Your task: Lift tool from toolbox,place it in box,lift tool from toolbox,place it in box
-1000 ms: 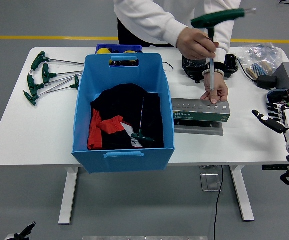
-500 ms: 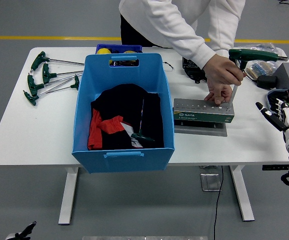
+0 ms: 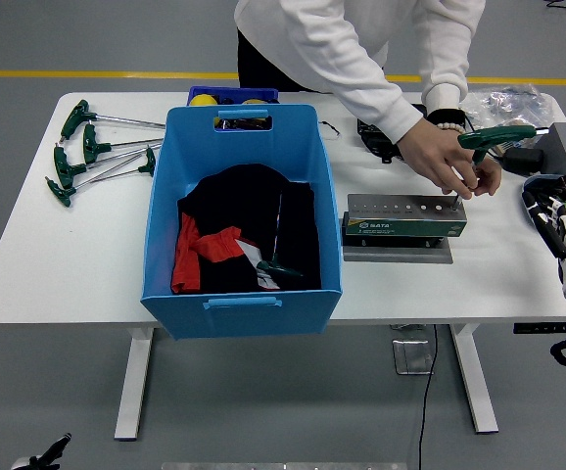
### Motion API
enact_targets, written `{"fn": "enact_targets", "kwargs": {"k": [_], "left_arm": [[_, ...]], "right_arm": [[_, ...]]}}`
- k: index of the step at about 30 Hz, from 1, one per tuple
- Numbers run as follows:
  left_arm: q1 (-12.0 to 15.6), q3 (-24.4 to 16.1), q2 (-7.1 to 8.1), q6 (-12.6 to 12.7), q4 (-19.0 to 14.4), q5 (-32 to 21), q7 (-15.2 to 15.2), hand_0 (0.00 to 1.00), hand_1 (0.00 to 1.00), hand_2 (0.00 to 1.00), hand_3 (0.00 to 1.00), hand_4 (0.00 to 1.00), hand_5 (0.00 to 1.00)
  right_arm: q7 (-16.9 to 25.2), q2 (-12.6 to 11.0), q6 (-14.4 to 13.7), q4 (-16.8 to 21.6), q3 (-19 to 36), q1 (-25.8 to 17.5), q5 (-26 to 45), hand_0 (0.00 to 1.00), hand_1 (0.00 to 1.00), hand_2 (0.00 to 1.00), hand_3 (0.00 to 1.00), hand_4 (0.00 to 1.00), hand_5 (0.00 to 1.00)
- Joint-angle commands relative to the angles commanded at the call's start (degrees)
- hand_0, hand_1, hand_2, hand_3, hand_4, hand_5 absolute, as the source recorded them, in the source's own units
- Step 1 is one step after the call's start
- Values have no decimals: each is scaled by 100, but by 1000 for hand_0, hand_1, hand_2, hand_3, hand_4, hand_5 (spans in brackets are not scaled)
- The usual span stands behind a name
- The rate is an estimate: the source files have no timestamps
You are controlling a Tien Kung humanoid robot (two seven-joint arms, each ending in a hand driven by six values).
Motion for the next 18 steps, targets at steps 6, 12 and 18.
{"fn": "enact_targets", "kwargs": {"k": [6,12,18], "left_arm": [[5,2,2,-2,4,-9,-7,780,845,812,732,743,634],[32,-30,-7,6,8,13,8,780,844,812,731,742,634],[100,-142,-18,23,17,163,59,780,844,812,731,743,635]], "right_arm": [[6,-4,1,7,11,-8,1,938,887,897,917,998,998],[5,2,2,20,1,-10,-17,939,886,896,915,998,998],[-8,17,0,41,3,-22,-59,936,884,894,914,998,998]]}}
